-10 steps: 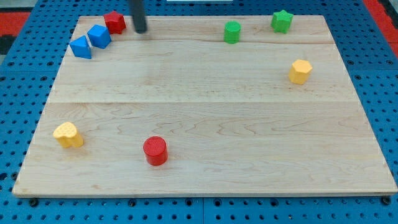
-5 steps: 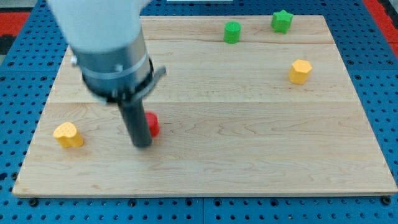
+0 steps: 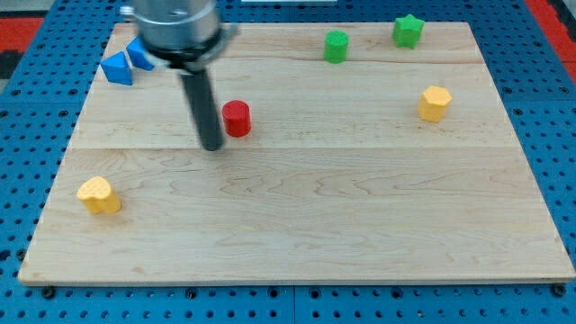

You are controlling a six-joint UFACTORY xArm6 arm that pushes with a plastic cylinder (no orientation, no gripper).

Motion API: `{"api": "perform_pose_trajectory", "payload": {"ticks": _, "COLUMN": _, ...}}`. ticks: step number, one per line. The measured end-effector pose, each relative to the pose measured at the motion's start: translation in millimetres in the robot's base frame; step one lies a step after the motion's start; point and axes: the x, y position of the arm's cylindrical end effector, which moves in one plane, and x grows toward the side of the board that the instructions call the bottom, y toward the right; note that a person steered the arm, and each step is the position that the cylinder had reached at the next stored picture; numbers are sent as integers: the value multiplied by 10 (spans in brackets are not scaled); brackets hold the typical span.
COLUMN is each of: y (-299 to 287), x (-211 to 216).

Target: Push the red circle towards the red star

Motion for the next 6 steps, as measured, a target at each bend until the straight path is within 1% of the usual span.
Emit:
{"api": "perform_pose_trajectory", "payload": {"ticks": 1, "y": 183, "x": -679}}
{"api": "perform_pose_trajectory", "payload": {"ticks": 2, "y": -465, "x": -1459}}
{"api": "perform_pose_trajectory", "payload": {"ticks": 3, "y": -570, "x": -1743}}
{"api": "perform_pose_trajectory", "payload": {"ticks": 4, "y": 152, "x": -1691}}
{"api": "perform_pose_trajectory", "payload": {"ticks": 6, "y": 152, "x": -1690}}
